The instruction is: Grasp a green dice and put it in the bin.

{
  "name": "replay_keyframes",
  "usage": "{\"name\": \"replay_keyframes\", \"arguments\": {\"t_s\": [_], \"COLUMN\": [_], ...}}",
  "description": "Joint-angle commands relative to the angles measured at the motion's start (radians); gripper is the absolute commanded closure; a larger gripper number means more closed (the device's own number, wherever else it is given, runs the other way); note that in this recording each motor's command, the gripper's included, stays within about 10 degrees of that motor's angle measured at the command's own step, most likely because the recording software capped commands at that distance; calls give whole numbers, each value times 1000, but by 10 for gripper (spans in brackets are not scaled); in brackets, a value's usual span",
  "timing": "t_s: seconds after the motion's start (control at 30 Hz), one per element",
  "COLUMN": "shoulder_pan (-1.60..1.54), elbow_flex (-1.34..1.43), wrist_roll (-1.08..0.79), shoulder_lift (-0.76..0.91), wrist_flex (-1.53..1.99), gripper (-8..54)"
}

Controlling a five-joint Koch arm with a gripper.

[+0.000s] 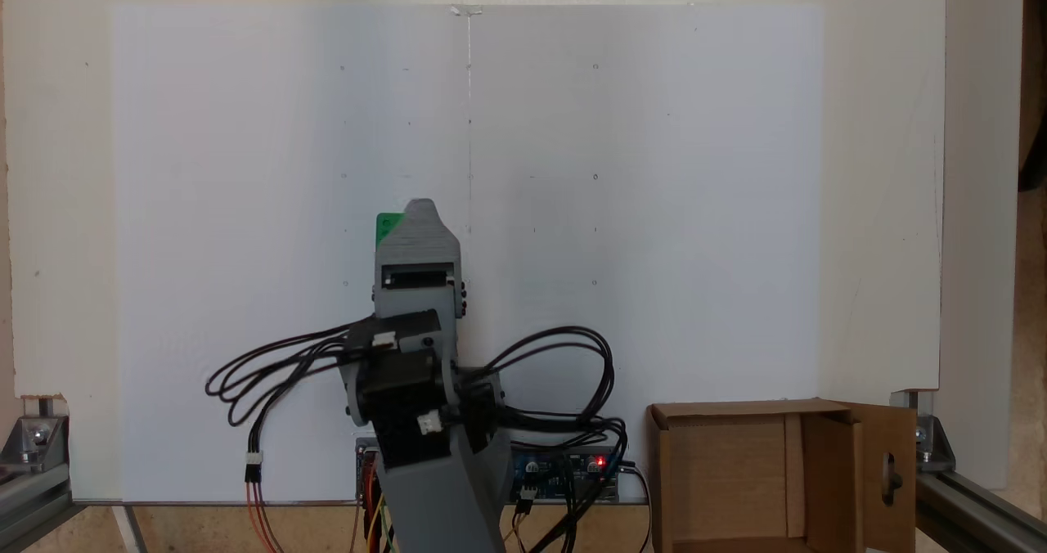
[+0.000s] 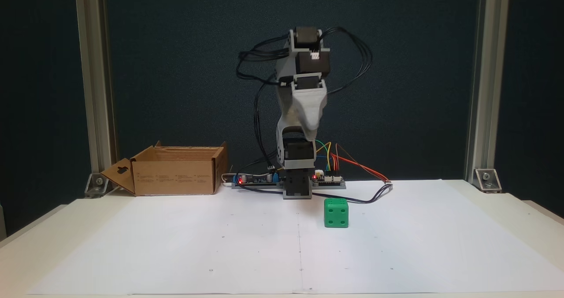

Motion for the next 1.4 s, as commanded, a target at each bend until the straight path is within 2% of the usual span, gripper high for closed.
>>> {"name": "replay_keyframes", "arguments": {"t_s": [0.0, 0.23, 0.63, 1.03, 1.37], "shoulder_pan": [-25, -81, -130, -144, -152], "elbow_flex": [-83, -138, -141, -110, -31], "wrist_roll": [74, 161, 324, 330, 333], "shoulder_lift": [-40, -106, -98, -109, -187], "wrist_flex": [26, 29, 86, 86, 51], "gripper": [24, 22, 11, 12, 11]}}
